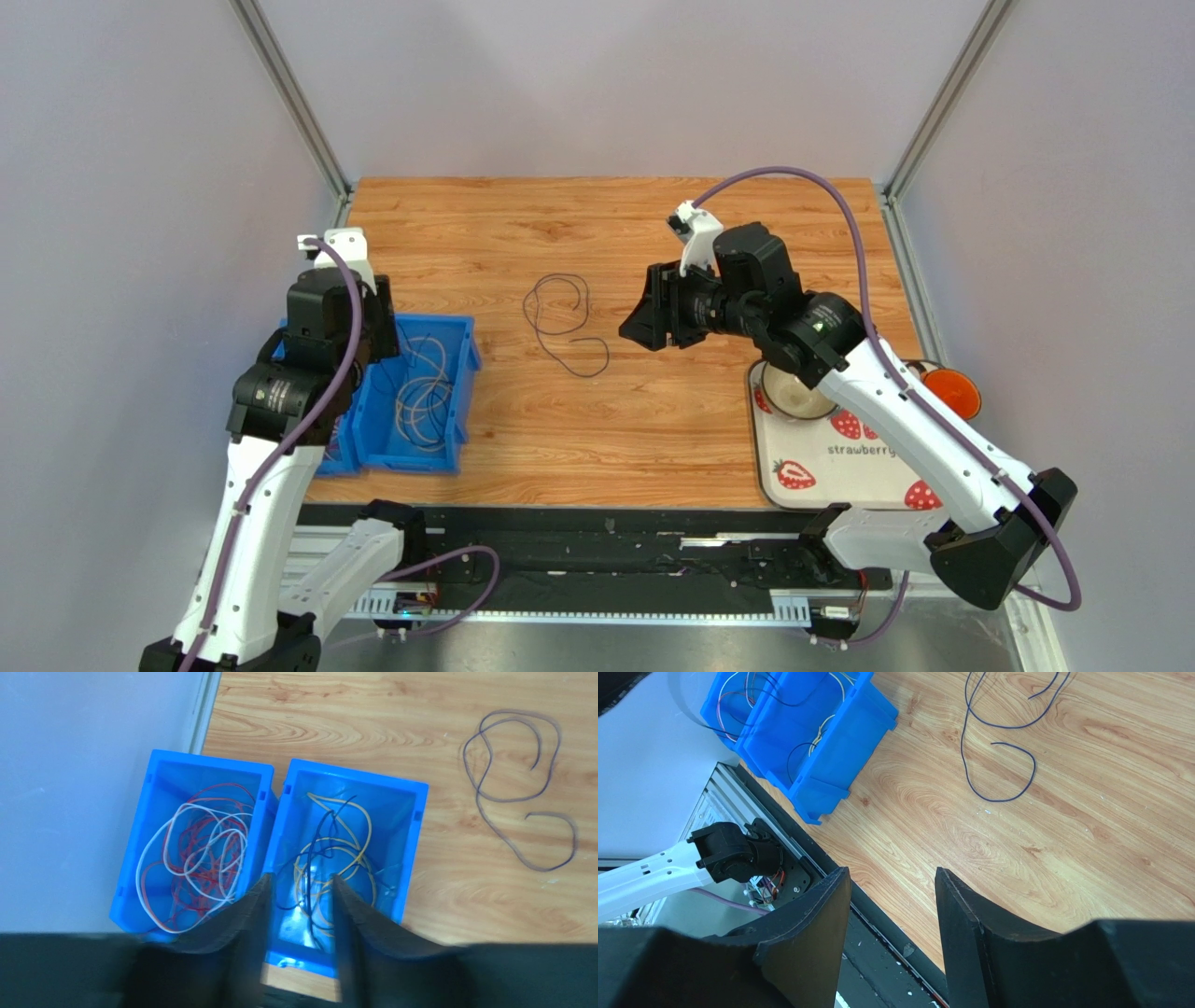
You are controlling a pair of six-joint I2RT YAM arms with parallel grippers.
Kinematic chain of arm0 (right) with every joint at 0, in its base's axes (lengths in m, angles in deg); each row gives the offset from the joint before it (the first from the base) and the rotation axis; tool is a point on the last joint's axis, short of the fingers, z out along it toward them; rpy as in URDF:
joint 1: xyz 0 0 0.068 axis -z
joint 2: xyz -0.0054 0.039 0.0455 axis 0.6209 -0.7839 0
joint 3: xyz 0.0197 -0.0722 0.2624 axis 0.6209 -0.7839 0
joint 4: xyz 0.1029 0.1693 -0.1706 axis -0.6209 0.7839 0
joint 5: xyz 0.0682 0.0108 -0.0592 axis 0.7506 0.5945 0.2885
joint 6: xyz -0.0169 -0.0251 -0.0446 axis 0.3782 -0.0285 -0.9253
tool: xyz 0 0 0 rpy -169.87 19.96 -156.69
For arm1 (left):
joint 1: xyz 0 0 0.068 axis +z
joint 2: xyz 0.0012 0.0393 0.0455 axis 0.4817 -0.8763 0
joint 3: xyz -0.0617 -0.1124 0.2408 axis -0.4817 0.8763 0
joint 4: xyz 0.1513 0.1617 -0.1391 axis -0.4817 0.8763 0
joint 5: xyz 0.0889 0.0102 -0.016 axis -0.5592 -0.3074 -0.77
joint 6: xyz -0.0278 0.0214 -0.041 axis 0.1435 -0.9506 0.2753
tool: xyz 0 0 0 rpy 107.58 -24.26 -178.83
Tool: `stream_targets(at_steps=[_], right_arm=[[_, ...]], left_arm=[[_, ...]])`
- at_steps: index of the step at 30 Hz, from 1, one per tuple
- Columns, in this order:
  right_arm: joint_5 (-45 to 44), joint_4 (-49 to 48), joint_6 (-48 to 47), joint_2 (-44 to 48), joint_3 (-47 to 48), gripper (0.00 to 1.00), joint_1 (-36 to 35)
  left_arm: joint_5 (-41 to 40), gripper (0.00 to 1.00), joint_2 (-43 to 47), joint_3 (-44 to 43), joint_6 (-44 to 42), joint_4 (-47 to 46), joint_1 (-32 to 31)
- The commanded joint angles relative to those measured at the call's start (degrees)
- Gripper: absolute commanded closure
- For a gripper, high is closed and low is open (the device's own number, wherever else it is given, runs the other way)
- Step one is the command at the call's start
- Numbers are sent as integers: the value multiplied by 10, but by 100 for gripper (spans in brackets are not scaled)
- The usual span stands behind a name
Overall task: Untangle the cables
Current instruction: Place the cable in the bin.
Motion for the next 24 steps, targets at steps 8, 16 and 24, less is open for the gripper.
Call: stream_targets(at_steps=[8,16,24], right_arm=[[-1,-10,1,1,-10,49,0],[-12,-5,7,-18,-20,52,-1],[-20,4,24,-47,-49,54,-1]], left_arm=[[54,19,-6,-6,32,-12,5],[200,22,-22,-5,38,-33,5],[297,34,-47,-7,73,-62,-3]])
